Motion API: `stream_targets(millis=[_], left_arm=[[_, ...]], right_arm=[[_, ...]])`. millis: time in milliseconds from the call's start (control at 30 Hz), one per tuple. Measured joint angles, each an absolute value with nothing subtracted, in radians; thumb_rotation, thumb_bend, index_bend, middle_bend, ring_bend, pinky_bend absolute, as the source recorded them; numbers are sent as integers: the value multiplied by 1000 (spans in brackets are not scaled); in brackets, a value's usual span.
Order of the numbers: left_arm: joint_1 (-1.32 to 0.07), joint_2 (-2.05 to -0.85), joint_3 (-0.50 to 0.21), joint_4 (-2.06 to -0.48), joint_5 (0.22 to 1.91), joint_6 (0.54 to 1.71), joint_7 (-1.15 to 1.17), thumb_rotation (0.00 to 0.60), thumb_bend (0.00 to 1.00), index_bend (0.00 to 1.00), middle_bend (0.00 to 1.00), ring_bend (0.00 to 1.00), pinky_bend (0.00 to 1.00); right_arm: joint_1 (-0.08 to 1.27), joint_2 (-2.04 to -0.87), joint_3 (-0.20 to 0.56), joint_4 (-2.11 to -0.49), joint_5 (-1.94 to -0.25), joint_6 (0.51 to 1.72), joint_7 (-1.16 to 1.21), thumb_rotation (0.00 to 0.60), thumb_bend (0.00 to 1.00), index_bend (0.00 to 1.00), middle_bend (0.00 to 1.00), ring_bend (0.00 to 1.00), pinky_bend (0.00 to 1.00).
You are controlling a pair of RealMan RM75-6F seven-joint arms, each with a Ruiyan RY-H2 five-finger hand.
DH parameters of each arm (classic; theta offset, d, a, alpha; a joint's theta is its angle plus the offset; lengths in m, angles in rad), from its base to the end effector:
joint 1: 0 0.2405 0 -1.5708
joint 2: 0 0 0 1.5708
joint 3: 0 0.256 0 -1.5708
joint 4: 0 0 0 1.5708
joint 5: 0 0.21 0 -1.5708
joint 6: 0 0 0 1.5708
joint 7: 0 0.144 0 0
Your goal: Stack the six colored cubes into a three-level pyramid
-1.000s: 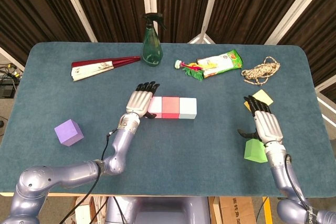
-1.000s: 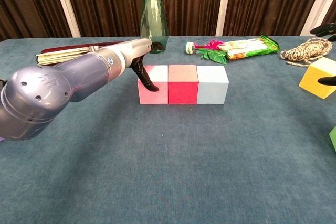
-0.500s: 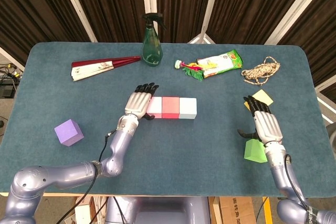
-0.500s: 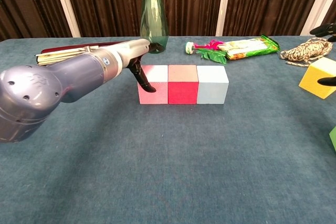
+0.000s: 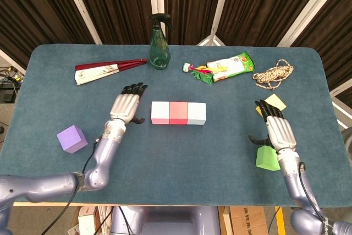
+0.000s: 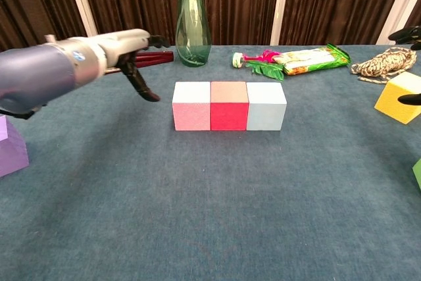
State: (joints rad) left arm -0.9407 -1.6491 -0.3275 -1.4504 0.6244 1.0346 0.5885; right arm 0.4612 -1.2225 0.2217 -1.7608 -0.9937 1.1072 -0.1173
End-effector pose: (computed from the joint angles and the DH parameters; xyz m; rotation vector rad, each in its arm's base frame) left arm -0.0929 0.3907 -0.0211 -1.6445 -1.0890 -0.8792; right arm -0.2325 -0.3025 0.0968 1.3781 -1.2764 0.9704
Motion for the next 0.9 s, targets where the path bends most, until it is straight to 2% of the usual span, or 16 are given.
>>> stream_targets(millis=[267, 467, 700, 900], left_arm=[[-866, -1557, -310, -1564, 667, 1109, 541, 600, 138, 0, 0, 0, 0], [-769, -1467, -283, -1693, 732, 1199, 477, 600, 124, 0, 0, 0, 0], [-632, -1336, -224, -1826, 870, 1334, 415, 600, 68, 0, 0, 0, 0], [-555, -1244, -187, -1905, 962, 1376, 357, 600, 65, 0, 0, 0, 0]], right_arm=[[461, -1217, 219, -1765, -993, 1100, -117, 600, 257, 0, 0, 0, 0], [465, -1212, 211, -1771, -979, 1087, -130, 600, 256, 0, 0, 0, 0], [468, -1205, 205, -1795, -968, 1090, -163, 600, 256, 0, 0, 0, 0], [470, -1178, 197, -1856, -939, 1099, -217, 600, 256, 0, 0, 0, 0]])
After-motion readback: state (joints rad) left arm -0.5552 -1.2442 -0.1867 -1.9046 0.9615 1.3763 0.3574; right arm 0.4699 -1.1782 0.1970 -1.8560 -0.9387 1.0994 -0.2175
